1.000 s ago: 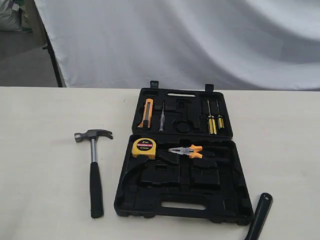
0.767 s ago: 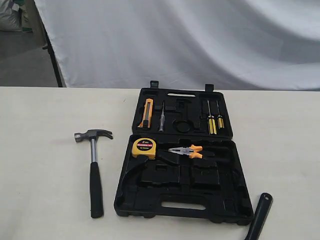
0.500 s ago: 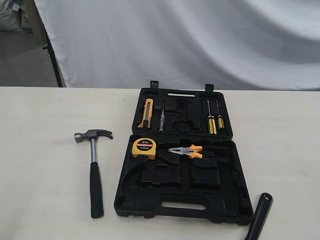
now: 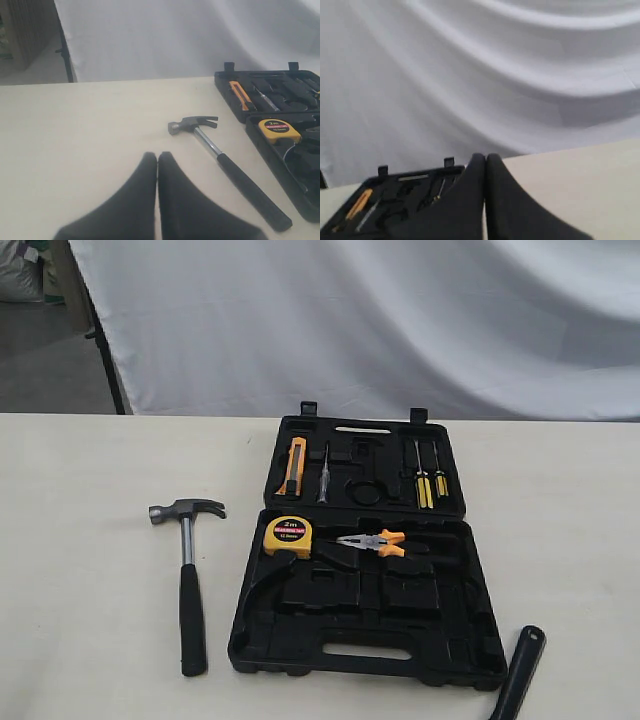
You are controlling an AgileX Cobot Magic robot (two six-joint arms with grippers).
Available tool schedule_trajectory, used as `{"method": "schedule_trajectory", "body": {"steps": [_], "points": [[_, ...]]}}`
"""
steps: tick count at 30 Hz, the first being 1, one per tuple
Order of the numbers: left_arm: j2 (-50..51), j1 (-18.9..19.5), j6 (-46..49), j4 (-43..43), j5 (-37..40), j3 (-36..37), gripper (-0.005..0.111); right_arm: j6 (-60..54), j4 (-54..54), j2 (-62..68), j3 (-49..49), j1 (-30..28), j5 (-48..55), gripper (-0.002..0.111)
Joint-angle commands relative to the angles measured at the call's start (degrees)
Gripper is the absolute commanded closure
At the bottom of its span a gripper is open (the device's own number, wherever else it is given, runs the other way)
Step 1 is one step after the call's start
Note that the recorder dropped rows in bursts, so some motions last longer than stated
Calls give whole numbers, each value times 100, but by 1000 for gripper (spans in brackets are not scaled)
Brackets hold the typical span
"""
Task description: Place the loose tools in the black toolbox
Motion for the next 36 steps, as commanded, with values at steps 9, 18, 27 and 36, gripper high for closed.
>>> {"method": "schedule_trajectory", "body": {"steps": [9, 18, 27, 36], "points": [[-18, -4, -44, 24, -14, 9, 106, 1915, 77, -40, 17, 247, -271, 108], [-18, -4, -44, 24, -14, 9, 106, 1676, -337, 237, -122, 1729, 137, 108], [-18, -4, -44, 24, -14, 9, 106, 1483, -337, 2504, -517, 3156, 276, 108], [-18, -4, -44, 24, -14, 9, 106, 1400, -348, 4796, -1111, 4405, 213, 108]]}}
